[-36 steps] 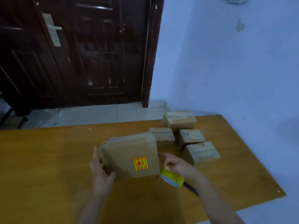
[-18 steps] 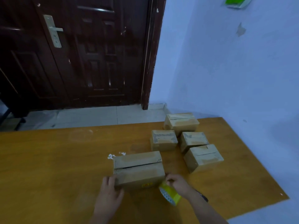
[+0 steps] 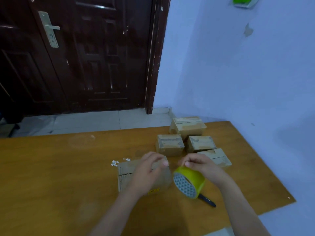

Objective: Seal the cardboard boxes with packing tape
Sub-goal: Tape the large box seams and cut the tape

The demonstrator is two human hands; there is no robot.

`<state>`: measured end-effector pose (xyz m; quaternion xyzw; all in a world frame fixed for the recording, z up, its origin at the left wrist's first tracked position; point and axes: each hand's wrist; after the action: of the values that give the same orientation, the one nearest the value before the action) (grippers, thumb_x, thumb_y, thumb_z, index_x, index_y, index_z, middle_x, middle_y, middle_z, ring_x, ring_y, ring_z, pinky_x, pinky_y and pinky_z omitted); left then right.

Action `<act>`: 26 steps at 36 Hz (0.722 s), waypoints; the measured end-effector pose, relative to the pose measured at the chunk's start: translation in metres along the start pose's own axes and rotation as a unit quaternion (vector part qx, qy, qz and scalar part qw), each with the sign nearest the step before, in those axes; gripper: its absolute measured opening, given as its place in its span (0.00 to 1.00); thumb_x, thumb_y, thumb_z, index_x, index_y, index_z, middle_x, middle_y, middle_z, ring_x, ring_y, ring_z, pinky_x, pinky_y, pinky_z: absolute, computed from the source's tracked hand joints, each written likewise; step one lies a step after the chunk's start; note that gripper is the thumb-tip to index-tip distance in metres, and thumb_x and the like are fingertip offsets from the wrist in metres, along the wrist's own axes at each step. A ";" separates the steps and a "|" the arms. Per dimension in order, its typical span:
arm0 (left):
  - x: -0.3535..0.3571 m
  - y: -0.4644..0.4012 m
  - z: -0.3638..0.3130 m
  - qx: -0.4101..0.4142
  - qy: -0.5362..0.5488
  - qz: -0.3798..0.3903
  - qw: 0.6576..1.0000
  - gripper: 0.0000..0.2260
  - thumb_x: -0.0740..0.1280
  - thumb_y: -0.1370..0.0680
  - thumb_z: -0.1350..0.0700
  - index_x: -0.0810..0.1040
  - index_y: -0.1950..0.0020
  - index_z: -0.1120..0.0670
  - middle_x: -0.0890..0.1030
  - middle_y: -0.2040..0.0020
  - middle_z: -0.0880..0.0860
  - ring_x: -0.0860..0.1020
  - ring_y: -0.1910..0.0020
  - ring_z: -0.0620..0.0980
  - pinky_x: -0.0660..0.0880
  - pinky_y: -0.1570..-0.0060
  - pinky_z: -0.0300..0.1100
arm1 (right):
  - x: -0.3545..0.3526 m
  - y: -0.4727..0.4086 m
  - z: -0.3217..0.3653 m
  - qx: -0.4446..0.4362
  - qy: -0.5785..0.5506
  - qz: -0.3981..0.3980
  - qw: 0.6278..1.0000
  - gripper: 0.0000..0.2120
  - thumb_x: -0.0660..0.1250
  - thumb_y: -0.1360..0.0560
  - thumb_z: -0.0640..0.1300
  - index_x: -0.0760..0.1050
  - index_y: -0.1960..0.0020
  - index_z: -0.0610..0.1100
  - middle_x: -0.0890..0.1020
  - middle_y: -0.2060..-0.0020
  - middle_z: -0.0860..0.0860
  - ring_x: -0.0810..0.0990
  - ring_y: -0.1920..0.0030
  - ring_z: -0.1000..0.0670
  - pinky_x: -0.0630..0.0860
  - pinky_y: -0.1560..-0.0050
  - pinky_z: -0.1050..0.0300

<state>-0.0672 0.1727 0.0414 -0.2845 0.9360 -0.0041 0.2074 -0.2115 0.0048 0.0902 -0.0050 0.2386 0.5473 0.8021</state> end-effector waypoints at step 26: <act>-0.008 0.003 -0.027 -0.048 0.060 0.035 0.996 0.10 0.71 0.25 0.58 0.75 0.65 0.55 0.78 0.56 0.53 0.76 0.57 0.49 0.74 0.54 0.46 | 0.046 -0.015 0.022 -0.085 0.042 -0.026 0.995 0.15 0.67 0.25 0.46 0.74 0.61 0.33 0.73 0.68 0.49 0.70 0.66 0.54 0.68 0.63 0.60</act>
<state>-0.0736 0.1768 0.0683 -0.2601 0.9553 0.0316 0.1368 -0.1771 0.0450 0.0883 -0.1026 0.2243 0.5438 0.8022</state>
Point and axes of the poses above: each hand's wrist, its own y-axis away from the middle knuckle, its own x-axis out of the palm, z = x × y
